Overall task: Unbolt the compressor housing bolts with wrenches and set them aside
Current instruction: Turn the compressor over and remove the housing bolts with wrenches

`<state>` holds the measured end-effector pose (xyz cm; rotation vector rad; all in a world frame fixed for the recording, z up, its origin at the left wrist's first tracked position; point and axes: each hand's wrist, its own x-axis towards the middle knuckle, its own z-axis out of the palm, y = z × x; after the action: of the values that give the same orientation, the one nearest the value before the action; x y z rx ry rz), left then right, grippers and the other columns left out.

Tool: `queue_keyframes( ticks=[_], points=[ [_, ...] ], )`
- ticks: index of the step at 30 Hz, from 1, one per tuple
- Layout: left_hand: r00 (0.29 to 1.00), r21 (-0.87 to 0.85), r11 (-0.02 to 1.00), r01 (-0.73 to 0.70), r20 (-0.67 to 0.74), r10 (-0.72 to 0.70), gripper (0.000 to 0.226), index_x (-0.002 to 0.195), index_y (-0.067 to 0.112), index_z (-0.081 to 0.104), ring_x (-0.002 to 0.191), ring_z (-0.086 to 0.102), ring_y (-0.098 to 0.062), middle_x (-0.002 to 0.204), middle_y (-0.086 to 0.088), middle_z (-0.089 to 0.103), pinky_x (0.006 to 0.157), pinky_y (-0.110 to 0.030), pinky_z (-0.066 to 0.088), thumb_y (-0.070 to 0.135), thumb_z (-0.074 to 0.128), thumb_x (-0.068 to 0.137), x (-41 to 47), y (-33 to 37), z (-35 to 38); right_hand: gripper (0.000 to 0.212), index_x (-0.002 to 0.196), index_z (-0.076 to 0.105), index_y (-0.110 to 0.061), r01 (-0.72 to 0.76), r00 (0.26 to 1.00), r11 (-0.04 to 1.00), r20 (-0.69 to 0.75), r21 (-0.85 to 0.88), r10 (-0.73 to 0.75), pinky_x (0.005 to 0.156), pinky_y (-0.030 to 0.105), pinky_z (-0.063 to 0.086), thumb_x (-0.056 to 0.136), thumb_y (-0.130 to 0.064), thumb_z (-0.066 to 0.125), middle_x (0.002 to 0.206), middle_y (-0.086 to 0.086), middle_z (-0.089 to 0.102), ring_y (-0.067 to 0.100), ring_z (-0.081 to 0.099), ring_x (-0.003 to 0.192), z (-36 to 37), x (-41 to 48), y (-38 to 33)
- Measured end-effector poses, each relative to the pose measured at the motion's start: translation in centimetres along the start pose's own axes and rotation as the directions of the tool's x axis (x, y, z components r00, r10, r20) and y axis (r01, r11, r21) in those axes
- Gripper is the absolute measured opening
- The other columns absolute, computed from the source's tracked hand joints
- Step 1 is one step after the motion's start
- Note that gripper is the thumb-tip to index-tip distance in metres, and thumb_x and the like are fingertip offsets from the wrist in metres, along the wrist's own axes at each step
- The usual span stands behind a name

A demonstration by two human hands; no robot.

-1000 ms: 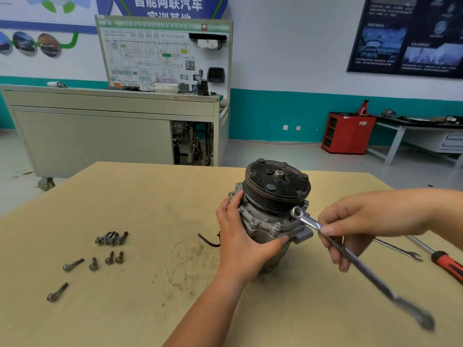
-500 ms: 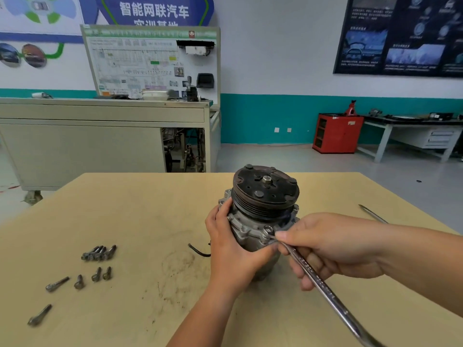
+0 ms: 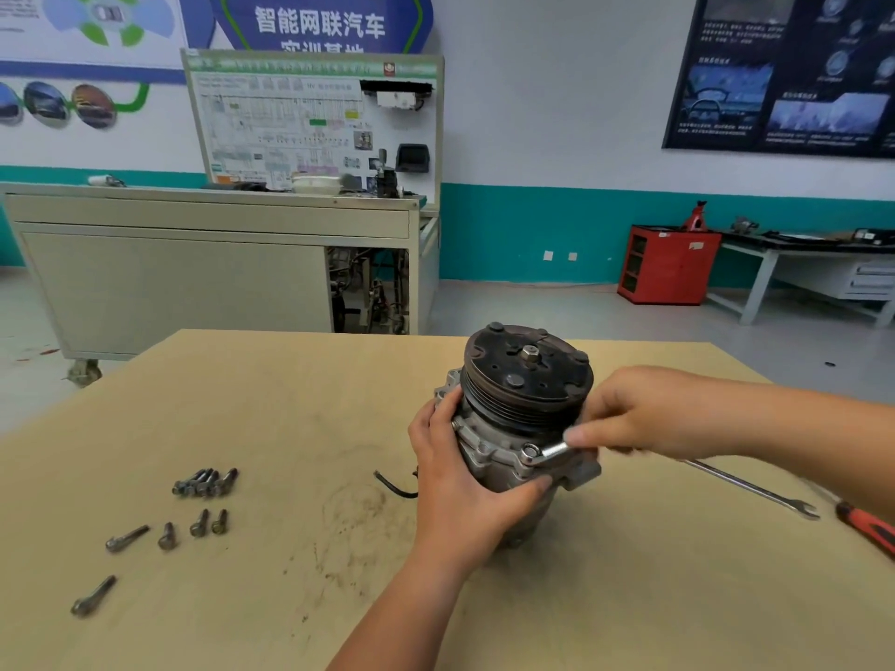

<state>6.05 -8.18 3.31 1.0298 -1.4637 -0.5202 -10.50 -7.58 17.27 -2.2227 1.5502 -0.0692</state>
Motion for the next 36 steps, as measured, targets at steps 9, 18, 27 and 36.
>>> queue_keyframes(
  ticks=[9, 18, 27, 36],
  points=[
    [1.000, -0.008, 1.000, -0.001, 0.010, 0.001, 0.096, 0.127, 0.052, 0.023, 0.128, 0.027, 0.006, 0.136, 0.011, 0.022, 0.100, 0.002, 0.021, 0.060, 0.072, 0.046, 0.0, -0.1, 0.0, 0.022, 0.090, 0.052, -0.012, -0.096, 0.946, 0.892, 0.320, 0.443, -0.058, 0.062, 0.022, 0.052, 0.101, -0.023, 0.037, 0.076, 0.000, 0.072, 0.015, 0.070, 0.070, 0.7, -2.7, 2.0],
    [1.000, -0.023, 1.000, 0.003, 0.012, -0.003, 0.099, 0.126, 0.057, 0.022, 0.131, 0.030, 0.001, 0.135, 0.016, 0.022, 0.109, -0.020, 0.031, 0.056, 0.075, 0.043, 0.0, 0.0, 0.1, 0.025, 0.088, 0.049, -0.009, -0.119, 0.967, 0.638, 0.236, 0.761, -0.101, 0.044, 0.017, 0.046, 0.100, -0.028, 0.037, 0.059, 0.002, 0.067, 0.014, 0.065, 0.050, 4.3, -2.9, -1.3],
    [1.000, -0.008, 1.000, 0.000, 0.003, 0.000, 0.095, 0.126, 0.054, 0.023, 0.127, 0.028, 0.008, 0.135, 0.013, 0.023, 0.098, 0.003, 0.021, 0.059, 0.072, 0.044, 0.1, -0.2, 0.1, 0.023, 0.080, 0.063, -0.021, 0.028, 0.999, 0.998, 0.020, 0.048, -0.029, 0.049, 0.010, 0.040, 0.092, -0.039, 0.053, 0.055, -0.011, 0.059, 0.000, 0.052, 0.047, -0.1, -1.4, 0.3],
    [1.000, -0.016, 1.000, 0.003, 0.006, -0.003, 0.096, 0.127, 0.054, 0.022, 0.128, 0.028, 0.005, 0.136, 0.012, 0.023, 0.100, 0.002, 0.022, 0.060, 0.073, 0.045, 0.1, -0.2, 0.1, 0.021, 0.087, 0.046, -0.010, -0.038, 0.952, 0.890, 0.286, 0.455, -0.106, 0.061, 0.025, 0.055, 0.097, -0.028, 0.045, 0.072, 0.002, 0.071, 0.016, 0.069, 0.061, 1.6, -2.4, 1.5]
  ],
)
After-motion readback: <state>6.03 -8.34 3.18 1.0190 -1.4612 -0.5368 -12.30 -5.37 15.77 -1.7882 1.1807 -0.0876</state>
